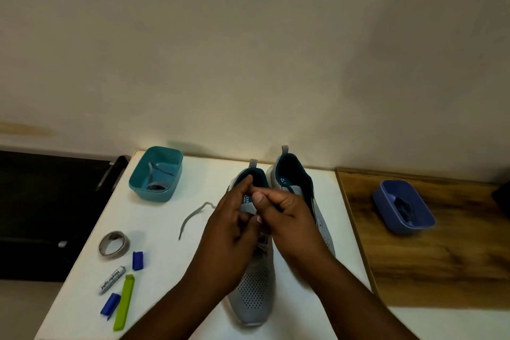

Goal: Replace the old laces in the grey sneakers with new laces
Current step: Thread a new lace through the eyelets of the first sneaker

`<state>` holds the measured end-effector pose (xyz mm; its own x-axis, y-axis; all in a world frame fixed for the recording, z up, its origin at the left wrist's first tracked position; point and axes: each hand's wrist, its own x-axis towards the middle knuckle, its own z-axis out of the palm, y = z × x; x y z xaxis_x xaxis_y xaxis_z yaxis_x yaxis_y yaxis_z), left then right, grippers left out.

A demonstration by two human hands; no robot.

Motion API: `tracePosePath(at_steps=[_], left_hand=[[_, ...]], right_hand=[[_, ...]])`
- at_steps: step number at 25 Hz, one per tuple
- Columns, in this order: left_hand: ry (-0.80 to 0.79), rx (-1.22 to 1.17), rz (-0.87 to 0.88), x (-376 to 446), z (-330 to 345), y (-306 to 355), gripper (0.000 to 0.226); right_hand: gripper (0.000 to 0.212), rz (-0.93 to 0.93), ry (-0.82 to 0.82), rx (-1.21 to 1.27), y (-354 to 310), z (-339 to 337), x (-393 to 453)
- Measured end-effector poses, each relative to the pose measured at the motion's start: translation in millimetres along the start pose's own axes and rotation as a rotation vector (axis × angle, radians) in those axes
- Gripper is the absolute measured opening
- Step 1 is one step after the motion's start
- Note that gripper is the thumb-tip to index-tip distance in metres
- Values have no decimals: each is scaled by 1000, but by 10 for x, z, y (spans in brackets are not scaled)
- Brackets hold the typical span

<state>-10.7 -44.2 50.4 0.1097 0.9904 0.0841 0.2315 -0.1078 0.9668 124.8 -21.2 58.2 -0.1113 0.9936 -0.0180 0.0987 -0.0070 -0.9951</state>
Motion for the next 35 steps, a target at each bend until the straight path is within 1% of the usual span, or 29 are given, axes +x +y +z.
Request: tracePosePath(at_steps=[1,2,3,5,7,8,10,13,15,17,19,20,22,24,28,30,35], left_hand=[[42,-14,-4,34,0,-36,57],[87,1,2,70,-6,-52,49],[133,28,18,109,-12,-79,38],[206,106,54,184,-20,-163,19],[228,186,51,254,-6,-240,13],[214,244,46,280,19,-276,16],[174,361,47,317,78,-332,19],[145,401,55,337,122,-383,20],[160,437,55,356,128,-448,20],[175,503,73,375,159,-489,19],[154,579,83,384,219,-492,18],[150,658,80,381,251,-496,18],[196,831,64,364,296,-499,16],[255,912,79,358,309,-535,13],[298,908,76,379,312,-623,12],[315,875,56,398,341,-645,13],[339,784,35,409,414,-638,10]], right_hand=[[23,72,-21,130,-25,-17,-5],[22,122,4,184,-37,-32,-5],[21,151,55,175,-13,-56,5],[19,169,197,38,92,-110,17],[15,178,352,-176,251,-179,16],[14,194,390,-265,323,-206,10],[17,233,377,-356,434,-214,4],[16,230,351,-375,523,-192,17],[18,247,338,-274,552,-207,17],[16,305,306,-115,550,-228,7],[15,360,285,31,542,-235,-1],[15,381,288,72,543,-232,-1],[15,406,307,93,563,-222,16],[18,406,324,86,575,-212,29],[15,349,299,33,541,-194,23],[19,322,288,15,517,-187,19],[17,296,286,-24,534,-199,17]])
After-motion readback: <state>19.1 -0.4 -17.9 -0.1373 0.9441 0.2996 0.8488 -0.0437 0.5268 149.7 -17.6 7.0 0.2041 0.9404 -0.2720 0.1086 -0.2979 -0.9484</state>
